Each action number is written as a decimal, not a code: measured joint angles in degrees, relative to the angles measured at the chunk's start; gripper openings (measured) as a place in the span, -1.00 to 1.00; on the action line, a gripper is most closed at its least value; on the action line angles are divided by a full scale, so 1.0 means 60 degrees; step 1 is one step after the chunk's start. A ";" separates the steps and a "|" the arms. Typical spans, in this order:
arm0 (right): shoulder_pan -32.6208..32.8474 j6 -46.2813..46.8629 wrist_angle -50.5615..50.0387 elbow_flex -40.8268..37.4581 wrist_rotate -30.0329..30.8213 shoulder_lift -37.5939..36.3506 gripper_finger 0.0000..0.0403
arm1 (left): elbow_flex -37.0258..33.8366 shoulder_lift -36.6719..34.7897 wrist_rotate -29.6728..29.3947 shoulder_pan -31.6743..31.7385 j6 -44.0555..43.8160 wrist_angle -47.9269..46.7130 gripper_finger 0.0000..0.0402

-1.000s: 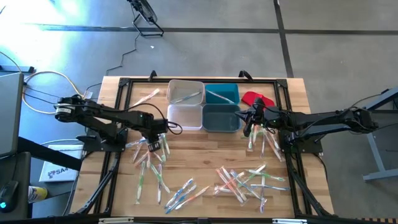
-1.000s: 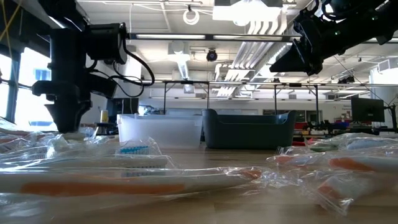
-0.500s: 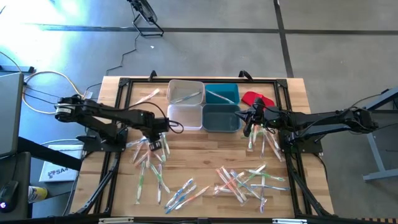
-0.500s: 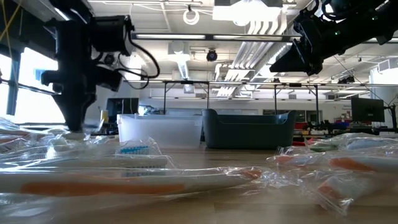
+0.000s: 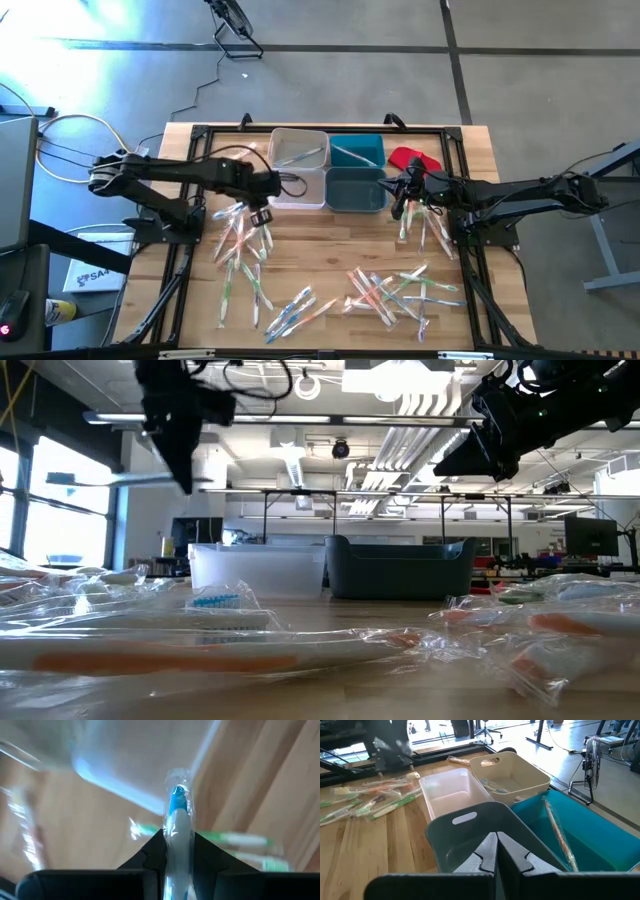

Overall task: Pick & Place Toothbrushes
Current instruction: Put the blue toothbrush into the white bin, then put the orange toothbrush into the blue bin

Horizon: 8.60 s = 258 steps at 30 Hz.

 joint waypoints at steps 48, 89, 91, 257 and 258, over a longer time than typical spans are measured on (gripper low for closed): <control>0.0000 -0.0112 -0.0007 -0.0004 0.0000 0.0004 -0.99 | 0.0721 0.1643 0.0823 0.4145 0.4410 0.8426 -0.71; 0.0000 -0.0251 -0.0066 -0.0004 0.0029 0.0004 -0.99 | 0.0721 0.4269 0.1268 0.5009 0.3363 0.8919 -0.71; 0.0000 -0.0251 -0.0069 -0.0004 0.0029 0.0004 -0.99 | 0.0721 0.4269 0.1271 0.5009 0.3219 0.8878 -0.71; 0.0000 -0.0222 -0.0233 -0.0004 0.0000 0.0000 -0.99 | -0.0569 0.4068 0.0936 0.8819 0.2241 0.1867 -0.05; 0.0000 -0.0222 -0.0236 -0.0004 0.0000 0.0000 -0.99 | -0.0569 0.4148 0.0933 0.8819 0.2241 0.1885 -0.05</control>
